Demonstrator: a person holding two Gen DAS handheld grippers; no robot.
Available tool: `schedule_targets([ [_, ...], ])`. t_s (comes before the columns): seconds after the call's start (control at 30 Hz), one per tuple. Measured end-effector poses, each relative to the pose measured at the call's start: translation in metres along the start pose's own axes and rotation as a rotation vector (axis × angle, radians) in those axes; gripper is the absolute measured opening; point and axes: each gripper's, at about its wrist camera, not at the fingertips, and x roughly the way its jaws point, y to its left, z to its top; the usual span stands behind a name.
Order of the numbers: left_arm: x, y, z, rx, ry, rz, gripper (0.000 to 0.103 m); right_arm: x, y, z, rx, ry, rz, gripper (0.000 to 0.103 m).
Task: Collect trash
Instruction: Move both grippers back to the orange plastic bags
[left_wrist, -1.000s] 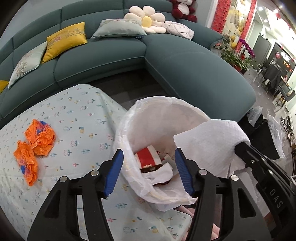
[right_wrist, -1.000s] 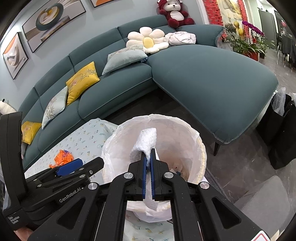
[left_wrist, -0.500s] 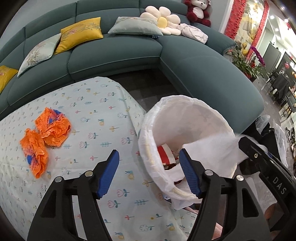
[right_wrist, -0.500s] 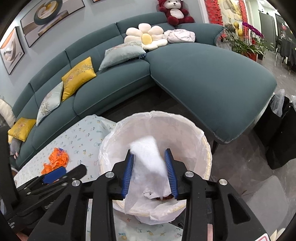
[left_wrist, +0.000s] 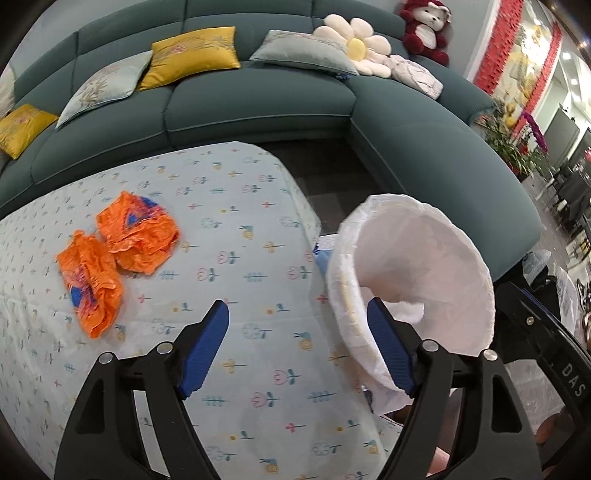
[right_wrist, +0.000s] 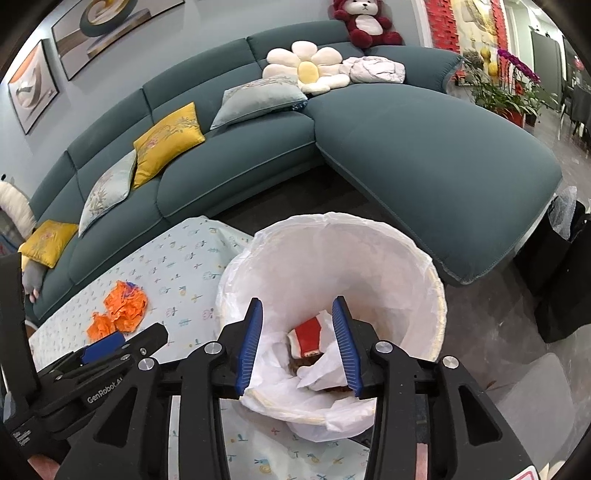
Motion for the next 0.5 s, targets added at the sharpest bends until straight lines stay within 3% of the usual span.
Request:
schedule_targets([
  [0.5, -0.006, 0.096, -0.012, -0.170, 0.007, 0.092, 0.076, 0.004, 0.080, -0.019, -0.113, 0.041, 0.082, 0.044],
])
